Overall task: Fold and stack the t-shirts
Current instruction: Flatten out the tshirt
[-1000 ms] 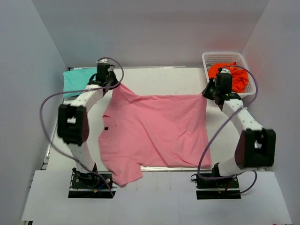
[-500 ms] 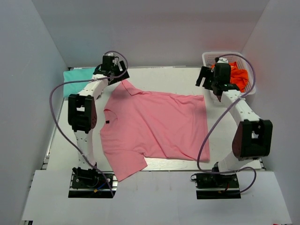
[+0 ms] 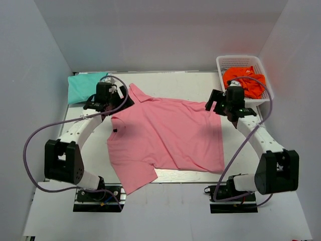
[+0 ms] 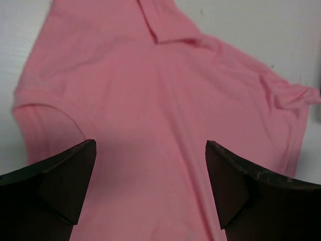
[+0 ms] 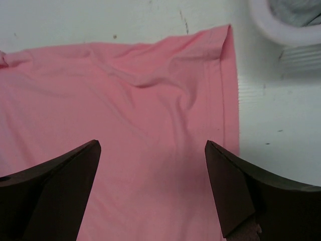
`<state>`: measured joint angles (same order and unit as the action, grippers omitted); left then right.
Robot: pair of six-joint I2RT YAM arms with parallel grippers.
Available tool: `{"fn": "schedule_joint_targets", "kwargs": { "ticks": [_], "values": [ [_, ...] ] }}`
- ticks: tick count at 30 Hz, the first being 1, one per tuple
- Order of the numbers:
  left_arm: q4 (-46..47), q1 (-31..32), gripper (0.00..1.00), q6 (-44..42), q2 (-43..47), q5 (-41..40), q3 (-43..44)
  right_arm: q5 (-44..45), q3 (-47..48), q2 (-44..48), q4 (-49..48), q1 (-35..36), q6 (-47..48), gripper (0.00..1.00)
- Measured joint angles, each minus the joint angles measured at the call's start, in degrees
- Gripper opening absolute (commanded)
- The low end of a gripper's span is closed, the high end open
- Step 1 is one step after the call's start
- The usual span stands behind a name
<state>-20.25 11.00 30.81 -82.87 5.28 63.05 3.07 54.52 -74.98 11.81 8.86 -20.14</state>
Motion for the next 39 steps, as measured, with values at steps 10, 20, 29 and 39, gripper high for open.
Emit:
{"fn": "schedule_joint_targets", "kwargs": {
  "ticks": [10, 20, 29, 39],
  "values": [
    [3.56, 0.48, 1.00, 2.16, -14.97, 7.43, -3.80, -0.48, 4.39, -19.52, 2.32, 7.23, -0.61, 0.90],
    [3.63, 0.00, 1.00, 3.80, -20.44, 6.16, -1.20, 6.99, 25.03, -39.95, 7.45, 6.16, -4.02, 0.90],
    [2.95, 0.31, 1.00, 2.91, -21.33, 0.96, 0.33, 14.73, 46.29, -53.70, 14.51, 2.47, -6.58, 0.90],
    [-1.31, 0.35, 1.00, -0.22, -24.55, -6.43, 6.05, 11.98, 48.43, -52.46, 14.47, 1.84, 2.08, 0.90]
  ]
}}
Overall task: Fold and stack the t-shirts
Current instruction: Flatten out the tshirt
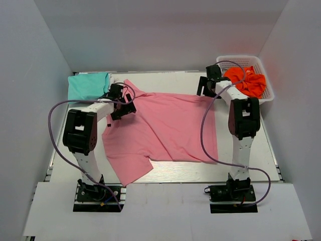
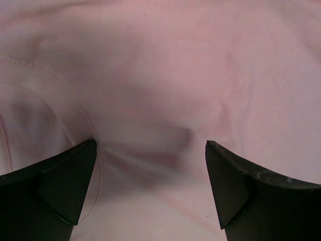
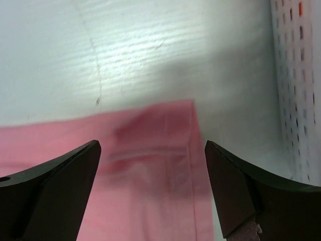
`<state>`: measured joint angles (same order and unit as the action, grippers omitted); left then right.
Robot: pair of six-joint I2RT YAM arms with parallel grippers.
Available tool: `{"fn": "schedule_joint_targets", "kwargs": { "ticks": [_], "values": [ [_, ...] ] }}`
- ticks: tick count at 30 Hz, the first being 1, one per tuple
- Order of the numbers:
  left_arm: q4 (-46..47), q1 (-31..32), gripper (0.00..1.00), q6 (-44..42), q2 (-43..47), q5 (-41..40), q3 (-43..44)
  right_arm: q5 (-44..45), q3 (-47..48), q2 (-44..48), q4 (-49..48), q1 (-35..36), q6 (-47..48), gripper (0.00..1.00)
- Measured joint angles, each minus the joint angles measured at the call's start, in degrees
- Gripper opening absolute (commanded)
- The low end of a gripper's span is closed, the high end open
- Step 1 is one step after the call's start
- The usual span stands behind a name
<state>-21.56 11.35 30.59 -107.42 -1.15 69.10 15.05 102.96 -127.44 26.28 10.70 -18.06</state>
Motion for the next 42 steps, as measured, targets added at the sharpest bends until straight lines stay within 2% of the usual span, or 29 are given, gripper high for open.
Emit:
{"fn": "schedule_joint_targets", "kwargs": {
  "ticks": [5, 10, 14, 19, 24, 29, 36, 38, 39, 42],
  "values": [
    [-3.50, 0.00, 1.00, -0.81, -1.11, -0.98, 3.08, -2.84, -10.29, 12.33, -1.07, 2.21, 3.54, 0.90],
    [-5.11, 0.07, 1.00, -0.96, 2.45, 0.28, 2.21, -5.18, -24.96, 31.54, -0.17, 5.22, -0.11, 0.90],
    [-3.78, 0.20, 1.00, -0.83, 11.17, 3.56, -5.27, -6.25, -42.93, 47.67, 0.90, 4.63, -4.46, 0.90],
    [0.28, 1.51, 1.00, 0.68, 21.44, 9.64, -19.28, -6.95, -61.94, 61.75, 6.27, 3.98, -8.72, 0.90],
    [3.23, 3.23, 1.00, 1.86, 23.67, 14.60, -27.74, -12.83, -69.18, 67.56, 6.05, 4.00, -9.38, 0.88],
    [5.16, 3.34, 1.00, 2.69, 24.90, 14.25, -29.27, -17.92, -69.88, 68.02, 3.37, 4.07, -9.40, 0.84],
    [6.25, 3.39, 1.00, 3.17, 25.73, 13.18, -30.29, -19.56, -70.71, 66.40, 3.82, 4.07, -9.60, 0.80],
    [6.38, 3.41, 1.00, 3.30, 25.86, 12.98, -30.42, -19.61, -70.97, 66.27, 4.17, 4.07, -9.64, 0.74],
    [6.45, 3.41, 1.00, 3.34, 25.88, 12.92, -30.49, -19.63, -71.01, 66.27, 4.42, 4.07, -9.62, 0.68],
    [6.54, 3.41, 1.00, 3.43, 25.88, 12.55, -30.49, -19.85, -71.25, 66.27, 4.61, 4.07, -9.81, 0.69]
  ]
}}
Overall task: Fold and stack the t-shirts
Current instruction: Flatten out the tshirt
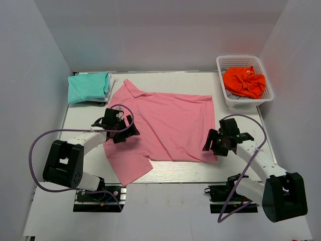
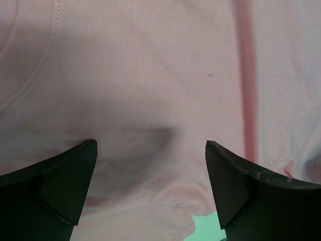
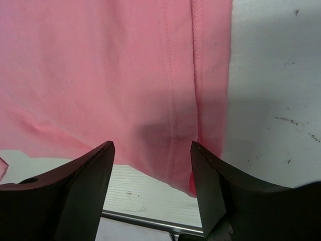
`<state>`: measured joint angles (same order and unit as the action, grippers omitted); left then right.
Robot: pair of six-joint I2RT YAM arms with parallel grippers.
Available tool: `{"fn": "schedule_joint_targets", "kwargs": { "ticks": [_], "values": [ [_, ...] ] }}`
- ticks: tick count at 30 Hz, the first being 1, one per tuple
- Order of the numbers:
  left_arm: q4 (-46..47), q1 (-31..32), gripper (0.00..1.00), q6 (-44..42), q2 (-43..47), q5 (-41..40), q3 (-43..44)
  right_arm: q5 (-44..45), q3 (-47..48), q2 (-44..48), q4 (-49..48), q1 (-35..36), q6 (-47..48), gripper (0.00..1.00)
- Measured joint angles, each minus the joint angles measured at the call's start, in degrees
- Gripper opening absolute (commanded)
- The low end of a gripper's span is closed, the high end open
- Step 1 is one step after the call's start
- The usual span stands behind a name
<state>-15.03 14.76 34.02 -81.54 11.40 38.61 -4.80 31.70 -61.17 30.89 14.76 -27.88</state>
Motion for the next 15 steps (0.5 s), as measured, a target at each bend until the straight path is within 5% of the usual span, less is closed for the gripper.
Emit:
{"fn": "schedule_joint_targets", "kwargs": {
  "ticks": [11, 15],
  "values": [
    [0.24, 0.00, 1.00, 0.09, 0.57, -0.81, -0.52, 0.33, -1.05, -2.36, 0.98, 0.26, -0.26, 0.69],
    [0.24, 0.00, 1.00, 0.09, 0.61, -0.98, -0.55, -0.85, -1.92, -3.06, 0.59, 0.28, -0.13, 0.45]
  ]
}}
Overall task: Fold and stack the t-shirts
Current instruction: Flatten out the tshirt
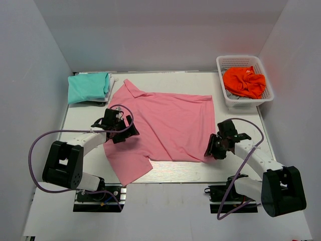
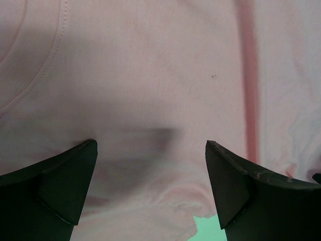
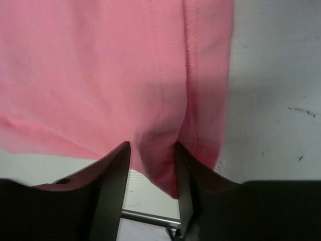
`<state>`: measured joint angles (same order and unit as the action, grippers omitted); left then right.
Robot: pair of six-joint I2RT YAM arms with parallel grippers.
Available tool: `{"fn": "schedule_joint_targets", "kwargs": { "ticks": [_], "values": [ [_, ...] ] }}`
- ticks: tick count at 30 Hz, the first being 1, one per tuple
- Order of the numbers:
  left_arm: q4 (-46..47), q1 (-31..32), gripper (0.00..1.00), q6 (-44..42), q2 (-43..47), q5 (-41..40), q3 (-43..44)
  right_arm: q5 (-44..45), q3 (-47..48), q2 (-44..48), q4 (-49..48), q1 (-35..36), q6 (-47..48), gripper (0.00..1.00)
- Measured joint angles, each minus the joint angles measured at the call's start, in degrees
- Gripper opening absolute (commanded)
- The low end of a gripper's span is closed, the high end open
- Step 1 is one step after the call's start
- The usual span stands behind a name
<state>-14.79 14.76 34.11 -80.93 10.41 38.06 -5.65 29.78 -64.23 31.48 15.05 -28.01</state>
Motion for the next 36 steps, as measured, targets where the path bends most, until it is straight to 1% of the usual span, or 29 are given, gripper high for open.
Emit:
{"fn": "schedule_joint_targets", "kwargs": {
  "ticks": [1, 4, 5, 6, 9, 16, 22, 25, 27, 29, 32, 33, 34, 36],
  "values": [
    [0.00, 0.00, 1.00, 0.00, -0.02, 0.00, 0.00, -0.44, -0.02, -0.09, -0.04, 0.00, 0.13, 0.34],
    [0.00, 0.00, 1.00, 0.02, -0.02, -0.02, 0.00, -1.09, 0.02, -0.07, -0.44, 0.07, -0.17, 0.20],
    [0.00, 0.00, 1.00, 0.02, -0.02, -0.04, 0.00, -1.09, 0.09, -0.02, -0.48, 0.07, -0.33, 0.08],
    [0.00, 0.00, 1.00, 0.02, -0.02, -0.09, 0.00, -0.79, 0.20, 0.00, -0.46, 0.09, -0.46, 0.00],
    [0.04, 0.00, 1.00, 0.07, -0.07, -0.33, 0.00, 1.05, 1.11, 0.00, -0.37, 0.07, -2.03, 0.00],
    [0.02, 0.09, 1.00, 0.31, -0.09, -1.18, 0.02, 8.59, 3.69, 0.35, -0.04, -0.04, -6.01, 0.00],
    [-0.07, 0.11, 1.00, 0.83, -0.04, -2.80, 0.13, 12.76, 6.84, 0.72, 0.09, -0.31, -6.82, 0.00],
    [-0.31, 0.13, 1.00, 0.87, 0.00, -3.96, 0.28, 14.21, 8.15, -0.87, 0.04, -0.79, -6.80, 0.10],
    [-0.66, 0.13, 1.00, 0.85, 0.00, -4.76, 0.44, 15.02, 8.61, -2.80, 0.04, -1.11, -6.62, 0.12],
    [-1.09, 0.13, 1.00, 0.87, -0.26, -5.44, 0.81, 16.28, 8.68, -4.70, 0.09, -1.40, -6.51, 0.17],
    [-1.64, 0.15, 1.00, 0.85, -0.76, -5.73, 1.36, 18.73, 8.92, -7.30, 0.26, -2.12, -6.36, 0.43],
    [-1.84, 0.15, 1.00, 0.85, -1.11, -5.90, 1.79, 19.71, 9.27, -8.13, 0.59, -2.40, -6.40, 0.64],
    [-1.99, 0.15, 1.00, 0.85, -1.40, -6.01, 2.12, 20.85, 9.79, -8.76, 1.11, -2.73, -6.40, 0.72],
    [-2.16, 0.15, 1.00, 0.83, -1.97, -6.36, 2.67, 23.23, 10.88, -9.16, 2.19, -3.28, -6.32, 0.80]
  ]
}}
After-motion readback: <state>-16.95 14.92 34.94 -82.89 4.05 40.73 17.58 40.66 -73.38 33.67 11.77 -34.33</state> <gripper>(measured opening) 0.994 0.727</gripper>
